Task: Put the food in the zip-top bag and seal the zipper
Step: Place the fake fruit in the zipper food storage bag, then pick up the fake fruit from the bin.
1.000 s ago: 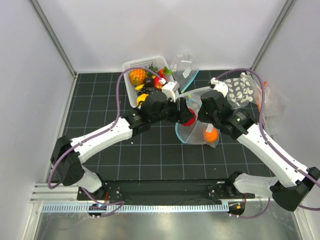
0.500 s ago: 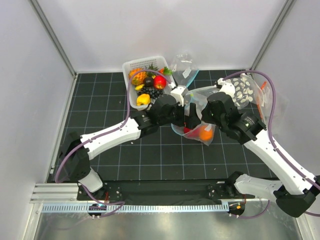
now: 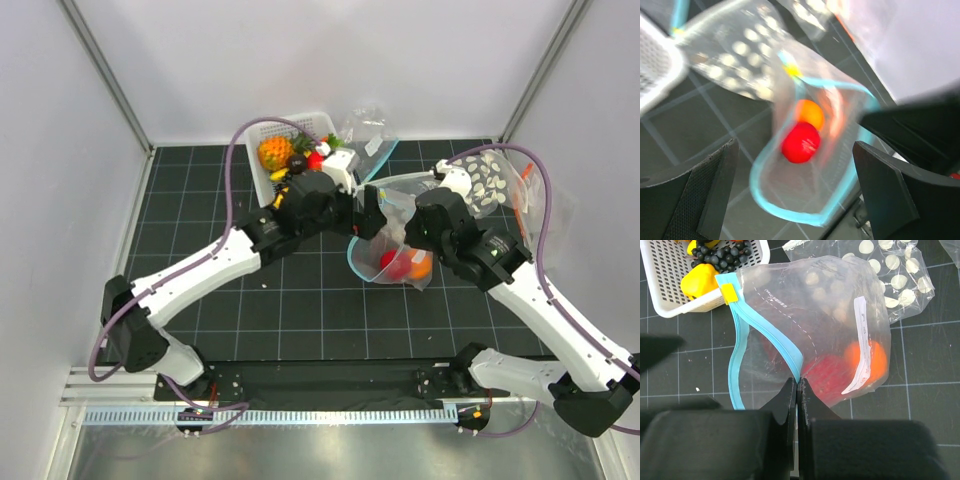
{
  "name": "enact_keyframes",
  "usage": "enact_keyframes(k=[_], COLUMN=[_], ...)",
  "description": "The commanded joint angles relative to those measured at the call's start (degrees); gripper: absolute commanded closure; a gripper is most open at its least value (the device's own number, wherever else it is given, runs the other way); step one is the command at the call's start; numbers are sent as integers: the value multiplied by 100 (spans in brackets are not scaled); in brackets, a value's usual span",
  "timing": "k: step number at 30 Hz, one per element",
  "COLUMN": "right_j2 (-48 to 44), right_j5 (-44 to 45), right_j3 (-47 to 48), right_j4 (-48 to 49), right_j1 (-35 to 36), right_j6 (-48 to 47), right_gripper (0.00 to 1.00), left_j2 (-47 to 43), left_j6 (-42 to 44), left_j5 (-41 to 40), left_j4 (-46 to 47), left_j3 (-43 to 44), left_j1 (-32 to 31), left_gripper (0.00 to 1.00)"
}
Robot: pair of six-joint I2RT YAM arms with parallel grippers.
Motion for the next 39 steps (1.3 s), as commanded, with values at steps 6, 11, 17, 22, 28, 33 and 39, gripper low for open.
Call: enact_keyframes(k=[6,11,17,22,28,33,39], right_j2=[-165,-156,-165,-147,-156,-173,-156], right_j5=[59,24,-46,-116,-195,-169,-222], right_j3=[-29,-73,-144,-240,-337,-381,-399], right_j4=[76,94,164,226,296,305,331], right_j1=[-20,-20,-20,-20,-20,-20,-20], right_j6=[-61,-87,-87,-79,-79,-70,-78], right_gripper=[99,99,99,99,99,99,99], left_j2=[529,1373,2787,3790,4836,5329,5286], left_j6=[634,1057,1471,1655,1787,1708,1586], left_j5=[-555,-1311,-1891,-2419,-2622,-2429,-2385], left_j4=[-1003,-1172,-961,-811,-811,-873,-925], left_j3=[825,1397,2512,3506,4473,4895,4756], left_j1=[1339,1840,2183,2315,2473,2596,2684], left_gripper=[0,0,0,0,0,9,34])
